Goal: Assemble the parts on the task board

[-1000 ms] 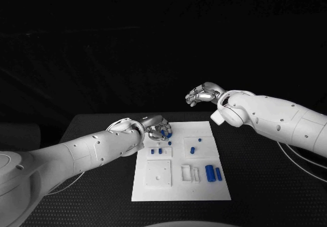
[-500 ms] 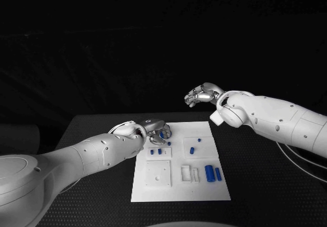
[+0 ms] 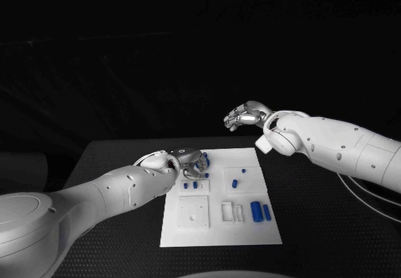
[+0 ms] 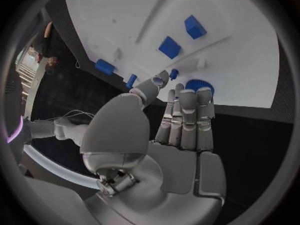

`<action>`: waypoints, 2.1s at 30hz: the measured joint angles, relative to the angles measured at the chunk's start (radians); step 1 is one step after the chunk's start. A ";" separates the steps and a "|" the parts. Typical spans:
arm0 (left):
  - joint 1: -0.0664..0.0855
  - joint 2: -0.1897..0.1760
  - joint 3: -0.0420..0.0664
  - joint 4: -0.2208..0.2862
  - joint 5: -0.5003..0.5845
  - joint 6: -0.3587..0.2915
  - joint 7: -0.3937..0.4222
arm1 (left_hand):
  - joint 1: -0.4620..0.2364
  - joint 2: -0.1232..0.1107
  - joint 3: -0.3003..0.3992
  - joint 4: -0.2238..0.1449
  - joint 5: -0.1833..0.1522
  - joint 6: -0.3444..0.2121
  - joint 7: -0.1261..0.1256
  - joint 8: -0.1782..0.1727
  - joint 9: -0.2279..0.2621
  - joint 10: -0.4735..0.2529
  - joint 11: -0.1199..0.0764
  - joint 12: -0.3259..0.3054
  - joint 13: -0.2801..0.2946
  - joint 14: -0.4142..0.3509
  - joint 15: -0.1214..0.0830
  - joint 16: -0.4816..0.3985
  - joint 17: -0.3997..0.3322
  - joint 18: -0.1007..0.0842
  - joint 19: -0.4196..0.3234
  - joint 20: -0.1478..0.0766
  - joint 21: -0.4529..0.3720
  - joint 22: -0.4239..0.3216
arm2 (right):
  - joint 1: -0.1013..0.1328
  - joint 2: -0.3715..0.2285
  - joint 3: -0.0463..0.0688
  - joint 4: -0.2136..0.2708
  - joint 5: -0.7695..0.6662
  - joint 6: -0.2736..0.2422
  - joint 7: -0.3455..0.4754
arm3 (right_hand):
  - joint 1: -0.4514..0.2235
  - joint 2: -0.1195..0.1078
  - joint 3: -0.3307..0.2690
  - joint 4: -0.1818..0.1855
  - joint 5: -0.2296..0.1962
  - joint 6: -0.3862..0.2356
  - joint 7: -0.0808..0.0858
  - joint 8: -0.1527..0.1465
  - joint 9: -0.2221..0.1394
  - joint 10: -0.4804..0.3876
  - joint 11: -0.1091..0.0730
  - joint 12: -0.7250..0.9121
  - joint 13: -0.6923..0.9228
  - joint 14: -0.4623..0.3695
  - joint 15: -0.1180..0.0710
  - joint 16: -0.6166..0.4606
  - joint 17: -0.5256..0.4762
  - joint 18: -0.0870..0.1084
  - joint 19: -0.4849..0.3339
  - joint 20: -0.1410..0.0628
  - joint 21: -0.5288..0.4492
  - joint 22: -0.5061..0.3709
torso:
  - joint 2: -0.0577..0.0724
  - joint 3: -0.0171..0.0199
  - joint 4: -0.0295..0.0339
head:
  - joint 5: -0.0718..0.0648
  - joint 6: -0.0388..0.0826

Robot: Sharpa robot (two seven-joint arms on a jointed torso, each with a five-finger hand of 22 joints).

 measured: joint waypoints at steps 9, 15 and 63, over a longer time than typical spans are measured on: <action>-0.003 0.024 0.000 -0.017 -0.006 -0.001 -0.030 | -0.007 0.007 0.001 0.001 0.000 -0.005 0.005 -0.007 -0.013 0.003 0.003 -0.015 -0.003 0.004 0.004 0.012 0.001 0.000 0.004 0.004 0.004 0.000 | 0.002 0.000 0.000 0.006 0.000 -0.001 0.000 | 0.000 0.000 0.000 0.000 0.000 0.000 0.000 0.000 0.000 0.000 0.000 0.000 0.000 0.000 0.000 0.000 -0.001 0.000 0.000 0.000 0.000 0.000 | 0.000 -0.0001 0.0000 | -0.005 0.000; -0.003 0.030 0.001 -0.034 -0.007 0.002 -0.048 | -0.010 0.009 0.003 0.003 0.000 -0.005 0.005 -0.007 -0.014 0.005 0.004 -0.021 -0.004 0.007 0.007 0.012 0.001 0.000 0.007 0.007 0.004 0.000 | 0.004 -0.001 0.000 0.010 0.000 -0.001 -0.001 | 0.000 0.000 0.000 0.000 0.000 0.000 0.000 0.000 0.000 0.000 0.000 0.000 0.000 0.000 0.000 0.000 -0.001 0.000 0.000 0.000 0.000 0.000 | 0.002 -0.0002 -0.0024 | -0.006 0.001; -0.031 0.091 0.002 -0.107 -0.009 0.023 -0.084 | -0.025 0.057 0.015 0.015 0.008 0.009 0.030 -0.007 -0.045 0.026 0.011 -0.060 -0.021 0.021 0.014 0.074 0.010 0.000 0.021 0.017 0.035 0.000 | 0.008 0.007 0.000 0.017 0.000 -0.004 -0.001 | 0.000 0.000 0.000 0.000 0.000 0.001 -0.001 0.000 -0.001 0.000 0.000 0.000 -0.001 0.000 0.000 0.004 0.000 0.000 0.000 0.000 -0.004 -0.001 | 0.005 0.0017 -0.0049 | -0.021 -0.005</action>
